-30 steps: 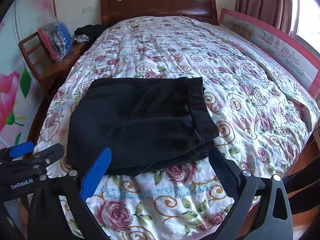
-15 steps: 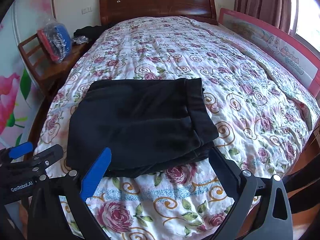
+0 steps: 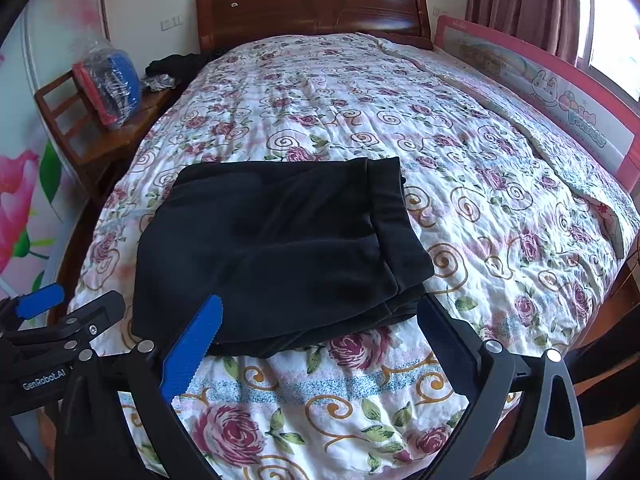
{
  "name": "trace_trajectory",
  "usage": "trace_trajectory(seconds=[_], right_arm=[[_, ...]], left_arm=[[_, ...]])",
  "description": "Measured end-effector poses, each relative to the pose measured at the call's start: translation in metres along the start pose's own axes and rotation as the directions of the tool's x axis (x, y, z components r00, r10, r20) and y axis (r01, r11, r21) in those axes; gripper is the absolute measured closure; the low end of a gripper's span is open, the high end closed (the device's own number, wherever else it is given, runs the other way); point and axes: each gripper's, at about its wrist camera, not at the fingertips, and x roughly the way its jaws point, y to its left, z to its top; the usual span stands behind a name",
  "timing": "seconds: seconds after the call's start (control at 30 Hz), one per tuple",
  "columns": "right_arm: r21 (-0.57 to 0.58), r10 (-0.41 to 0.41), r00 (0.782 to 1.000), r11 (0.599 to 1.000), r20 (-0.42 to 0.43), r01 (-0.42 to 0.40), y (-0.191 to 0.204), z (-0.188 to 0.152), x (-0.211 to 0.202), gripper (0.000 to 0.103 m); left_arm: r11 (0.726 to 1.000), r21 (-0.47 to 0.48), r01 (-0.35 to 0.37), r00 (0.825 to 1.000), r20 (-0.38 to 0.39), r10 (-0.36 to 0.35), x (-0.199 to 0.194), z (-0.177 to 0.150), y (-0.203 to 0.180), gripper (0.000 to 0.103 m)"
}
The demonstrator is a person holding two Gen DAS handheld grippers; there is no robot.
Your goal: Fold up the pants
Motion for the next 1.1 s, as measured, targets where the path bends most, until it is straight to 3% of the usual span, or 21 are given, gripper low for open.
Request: trace_trajectory(seconds=[1.1], right_arm=[[0.008,-0.001,1.0,1.0,-0.008,0.001,-0.0007,-0.0009,0.0015,0.006]], left_arm=[[1.0,0.006,-0.004,1.0,-0.005,0.004,0.0011,0.0003,0.0,0.002]])
